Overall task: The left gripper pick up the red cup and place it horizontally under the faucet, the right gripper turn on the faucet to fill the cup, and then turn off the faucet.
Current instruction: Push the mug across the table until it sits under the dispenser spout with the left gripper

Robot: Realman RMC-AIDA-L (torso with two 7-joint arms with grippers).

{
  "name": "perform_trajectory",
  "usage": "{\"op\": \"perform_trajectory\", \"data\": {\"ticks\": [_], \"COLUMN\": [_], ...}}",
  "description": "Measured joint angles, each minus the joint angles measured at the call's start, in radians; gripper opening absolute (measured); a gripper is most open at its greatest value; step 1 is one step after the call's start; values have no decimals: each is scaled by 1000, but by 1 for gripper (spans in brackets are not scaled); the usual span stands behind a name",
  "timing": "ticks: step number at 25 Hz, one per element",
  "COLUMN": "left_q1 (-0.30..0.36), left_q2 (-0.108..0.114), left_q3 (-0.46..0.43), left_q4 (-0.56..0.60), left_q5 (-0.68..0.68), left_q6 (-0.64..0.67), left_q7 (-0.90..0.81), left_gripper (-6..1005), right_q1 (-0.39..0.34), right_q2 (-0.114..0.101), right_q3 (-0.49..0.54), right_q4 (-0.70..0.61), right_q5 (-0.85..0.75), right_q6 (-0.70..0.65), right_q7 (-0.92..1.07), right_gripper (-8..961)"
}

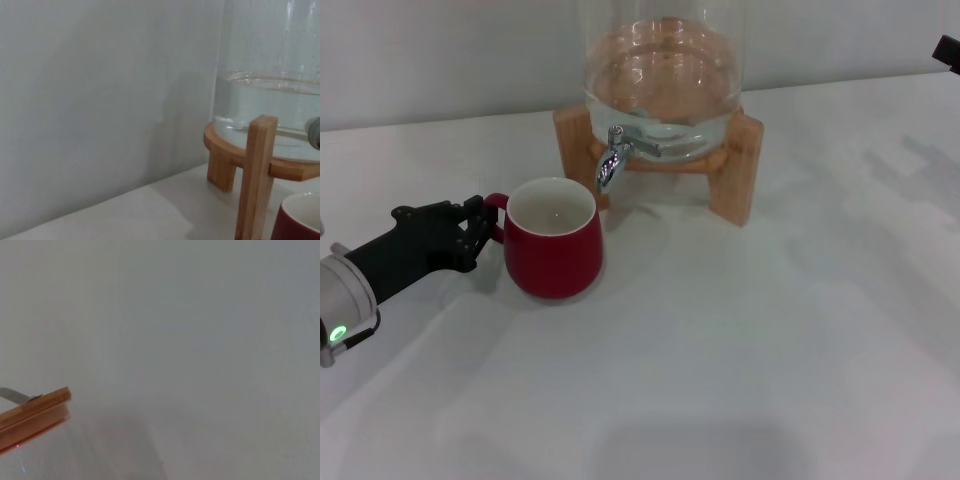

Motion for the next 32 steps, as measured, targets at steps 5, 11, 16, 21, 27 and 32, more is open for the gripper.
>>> {"op": "perform_trajectory", "data": {"ticks": [5, 11, 16, 21, 27, 32], "left_q1": [-15, -37, -49, -63, -82, -91], "left_q2": [-1, -4, -5, -5, -5, -5], "left_q3": [16, 65, 77, 97, 120, 156], "left_q4": [-3, -4, -2, -4, -3, 4], "left_q5": [0, -1, -1, -2, -2, -2], "left_q6": [23, 50, 52, 52, 56, 79], "left_q7": [-3, -12, -21, -21, -46, -83], "left_gripper": [155, 155, 155, 155, 155, 155], "right_q1": [0, 0, -1, -1, -1, -1], "right_q2": [0, 0, 0, 0, 0, 0], "right_q3": [0, 0, 3, 4, 5, 7], "right_q4": [1, 6, 9, 11, 14, 14], "right_q5": [0, 0, 0, 0, 0, 0], "right_q6": [0, 0, 0, 1, 2, 4], "right_q7": [0, 0, -1, -2, -4, -5], "right_gripper": [780, 781, 781, 781, 781, 781]}}
